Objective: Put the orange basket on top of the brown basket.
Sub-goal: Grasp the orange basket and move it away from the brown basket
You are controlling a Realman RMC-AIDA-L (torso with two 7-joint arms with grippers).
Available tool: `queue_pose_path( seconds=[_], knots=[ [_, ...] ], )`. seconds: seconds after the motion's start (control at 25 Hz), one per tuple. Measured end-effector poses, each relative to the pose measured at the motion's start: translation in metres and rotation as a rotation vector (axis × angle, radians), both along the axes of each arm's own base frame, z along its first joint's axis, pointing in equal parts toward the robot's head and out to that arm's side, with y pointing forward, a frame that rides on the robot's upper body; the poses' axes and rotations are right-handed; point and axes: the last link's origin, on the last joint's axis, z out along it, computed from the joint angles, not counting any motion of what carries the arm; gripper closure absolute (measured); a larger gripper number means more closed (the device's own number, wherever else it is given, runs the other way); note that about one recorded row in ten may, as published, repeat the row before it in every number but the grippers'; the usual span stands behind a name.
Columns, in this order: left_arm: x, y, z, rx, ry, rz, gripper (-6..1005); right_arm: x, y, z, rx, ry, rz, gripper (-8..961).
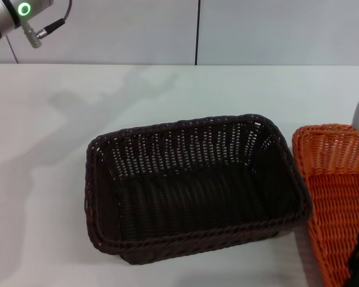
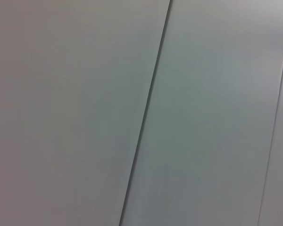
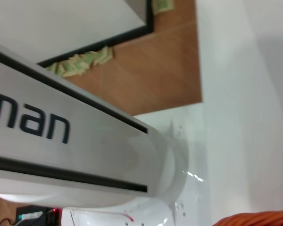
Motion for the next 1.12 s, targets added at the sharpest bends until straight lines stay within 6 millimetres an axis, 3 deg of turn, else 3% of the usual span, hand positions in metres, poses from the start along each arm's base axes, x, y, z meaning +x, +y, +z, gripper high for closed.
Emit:
queue_pose_path(
  seconds=[0.12,0.36,0.52,0.8,1.12],
  knots=[
    [-0.001,0.0,0.0,0.001,0.0,0.002,138,-0.003,0.006,0.008,0.043,0.043,0.004,472],
    [-0.004,0.001,-0.001,-0.003,-0.005,0.014,138,-0.009,0.036,0.063,0.34,0.147,0.041,473],
    [-0.006,0.001,-0.002,-0.003,-0.009,0.021,138,-0.006,0.058,0.089,0.561,0.086,0.102,474],
    [-0.01,0.001,-0.001,-0.002,-0.023,0.033,138,-0.009,0.079,0.092,0.729,0.0,0.228,475],
    [-0.014,0.003,0.001,0.006,-0.05,0.056,138,0.013,0.103,0.073,0.776,-0.132,0.283,476]
  ],
)
